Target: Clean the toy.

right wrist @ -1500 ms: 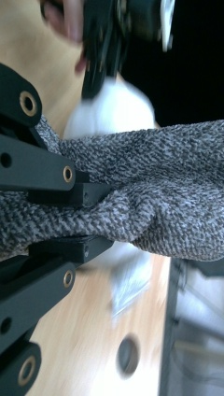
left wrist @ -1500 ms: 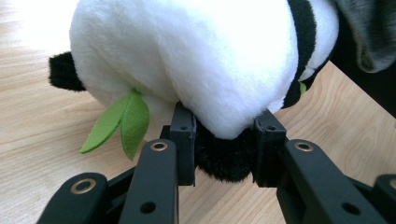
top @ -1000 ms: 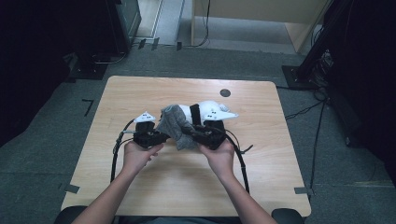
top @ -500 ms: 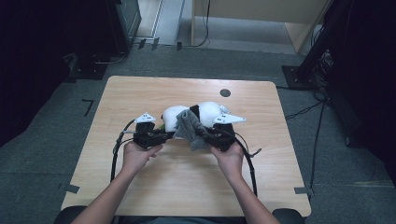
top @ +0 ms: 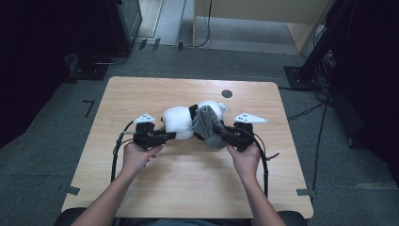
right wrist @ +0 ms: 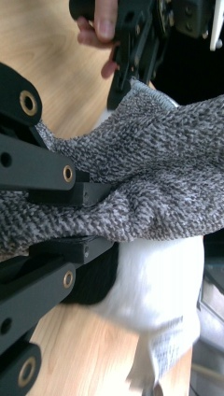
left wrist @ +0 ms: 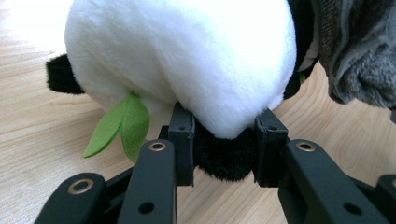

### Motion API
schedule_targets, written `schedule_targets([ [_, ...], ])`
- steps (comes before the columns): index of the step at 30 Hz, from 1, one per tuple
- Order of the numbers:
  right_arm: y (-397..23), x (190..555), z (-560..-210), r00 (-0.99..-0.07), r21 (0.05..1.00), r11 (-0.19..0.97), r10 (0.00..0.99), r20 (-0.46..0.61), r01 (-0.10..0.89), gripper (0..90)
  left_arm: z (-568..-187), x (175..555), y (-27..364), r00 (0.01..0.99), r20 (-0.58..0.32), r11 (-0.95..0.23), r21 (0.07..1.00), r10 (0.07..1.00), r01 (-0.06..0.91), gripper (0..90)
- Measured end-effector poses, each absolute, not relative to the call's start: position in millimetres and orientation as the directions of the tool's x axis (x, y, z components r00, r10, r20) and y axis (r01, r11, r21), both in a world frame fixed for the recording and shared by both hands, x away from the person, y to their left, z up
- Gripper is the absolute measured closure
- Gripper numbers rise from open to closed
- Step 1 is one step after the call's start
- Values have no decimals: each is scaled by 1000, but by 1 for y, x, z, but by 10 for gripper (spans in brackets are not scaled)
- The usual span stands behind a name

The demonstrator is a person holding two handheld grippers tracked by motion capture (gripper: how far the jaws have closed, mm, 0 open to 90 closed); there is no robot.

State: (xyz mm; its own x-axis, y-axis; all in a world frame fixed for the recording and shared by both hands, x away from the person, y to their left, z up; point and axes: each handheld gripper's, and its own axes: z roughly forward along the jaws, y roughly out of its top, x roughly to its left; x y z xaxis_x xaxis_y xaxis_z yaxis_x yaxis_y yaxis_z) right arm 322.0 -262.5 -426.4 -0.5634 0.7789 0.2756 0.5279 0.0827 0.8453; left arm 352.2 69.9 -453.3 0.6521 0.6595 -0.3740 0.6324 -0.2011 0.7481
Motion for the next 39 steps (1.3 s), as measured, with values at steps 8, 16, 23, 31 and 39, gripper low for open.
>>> schedule_targets([
  [8,-278,326,-435,-511,836,54,812,282,546,797,-454,352,69,654,-369,-211,745,660,632,670],
  [16,-295,331,-442,-441,820,10,847,297,572,797,-455,354,72,647,-379,-201,742,662,640,671],
  [23,-303,337,-449,-386,799,-5,873,297,602,796,-455,355,74,646,-383,-198,741,660,642,671],
  [31,-313,338,-448,-344,799,-41,889,303,600,796,-454,353,76,659,-360,-199,762,660,616,670],
  [39,-305,327,-416,-406,860,-63,862,303,507,796,-455,340,66,697,-248,-248,812,673,529,665],
])
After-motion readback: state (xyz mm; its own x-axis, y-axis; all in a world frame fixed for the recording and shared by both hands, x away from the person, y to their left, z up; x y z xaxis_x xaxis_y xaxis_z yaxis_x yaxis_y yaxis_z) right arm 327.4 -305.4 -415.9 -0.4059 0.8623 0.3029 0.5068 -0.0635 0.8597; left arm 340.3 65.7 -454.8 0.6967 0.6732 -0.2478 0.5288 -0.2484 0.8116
